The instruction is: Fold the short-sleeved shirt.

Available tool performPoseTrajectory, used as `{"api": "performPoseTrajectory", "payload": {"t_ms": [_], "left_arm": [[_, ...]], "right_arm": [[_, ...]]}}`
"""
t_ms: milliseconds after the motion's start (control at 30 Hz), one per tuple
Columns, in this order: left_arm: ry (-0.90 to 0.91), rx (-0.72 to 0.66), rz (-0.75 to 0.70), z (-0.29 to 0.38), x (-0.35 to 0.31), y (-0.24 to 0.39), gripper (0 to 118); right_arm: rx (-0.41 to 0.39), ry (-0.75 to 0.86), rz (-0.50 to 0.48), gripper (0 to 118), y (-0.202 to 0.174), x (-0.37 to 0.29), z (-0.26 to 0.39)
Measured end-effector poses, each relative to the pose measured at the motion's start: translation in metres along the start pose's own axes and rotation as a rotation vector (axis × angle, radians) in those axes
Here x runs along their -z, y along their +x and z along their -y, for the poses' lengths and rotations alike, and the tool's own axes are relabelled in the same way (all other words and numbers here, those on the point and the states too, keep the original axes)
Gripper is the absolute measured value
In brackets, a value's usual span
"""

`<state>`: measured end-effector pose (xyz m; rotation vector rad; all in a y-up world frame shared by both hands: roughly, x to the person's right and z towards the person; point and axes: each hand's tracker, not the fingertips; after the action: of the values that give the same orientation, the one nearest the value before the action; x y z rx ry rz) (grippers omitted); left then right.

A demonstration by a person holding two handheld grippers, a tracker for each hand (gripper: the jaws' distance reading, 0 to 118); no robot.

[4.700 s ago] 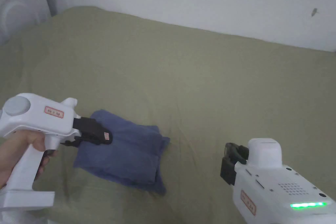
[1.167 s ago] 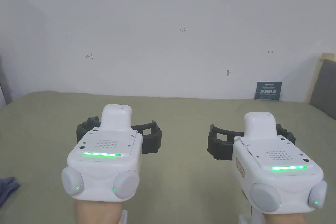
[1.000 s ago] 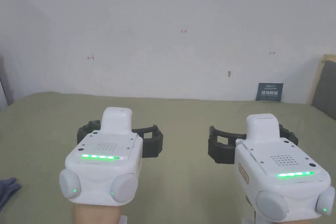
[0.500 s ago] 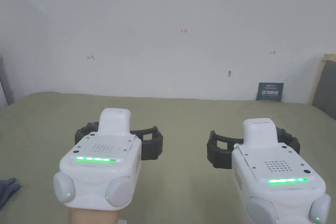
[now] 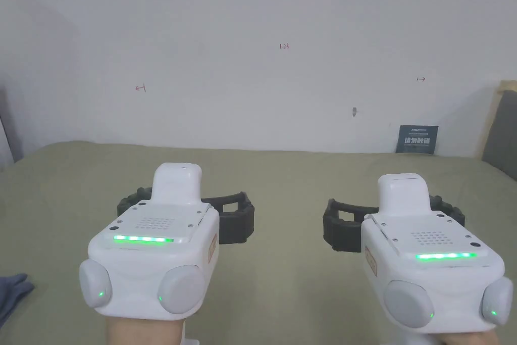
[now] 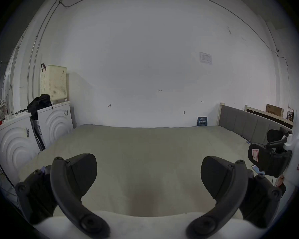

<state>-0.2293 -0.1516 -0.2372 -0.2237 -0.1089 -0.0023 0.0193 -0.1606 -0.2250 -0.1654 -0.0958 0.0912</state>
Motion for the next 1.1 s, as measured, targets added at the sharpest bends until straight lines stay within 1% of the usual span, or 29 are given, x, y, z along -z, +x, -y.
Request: {"api": "performPoseTrajectory", "payload": {"t_ms": [133,500,567,733,967,1100], "left_arm": [[-0.006,-0.005,-0.005,0.001,0.000,-0.001,118],[-0.010,-0.014,0.003,-0.001,0.000,-0.001,118],[-0.007,-0.015,0.000,-0.001,-0.001,-0.001,118],[-0.009,-0.019,-0.003,-0.001,-0.001,-0.002,118],[-0.017,-0.037,0.009,-0.001,-0.003,-0.002,118],[-0.020,-0.032,0.011,-0.001,-0.002,-0.001,118]], "right_arm": [[0.013,0.026,0.003,118,0.002,-0.001,0.001],[0.063,-0.010,-0.042,118,0.007,0.000,0.001],[0.083,-0.013,-0.042,118,0.008,0.000,0.000],[0.072,-0.002,-0.024,118,0.010,-0.001,-0.002],[0.094,-0.010,-0.011,118,0.011,0.000,-0.005],[0.078,-0.016,0.004,118,0.008,0.001,-0.003]]}}
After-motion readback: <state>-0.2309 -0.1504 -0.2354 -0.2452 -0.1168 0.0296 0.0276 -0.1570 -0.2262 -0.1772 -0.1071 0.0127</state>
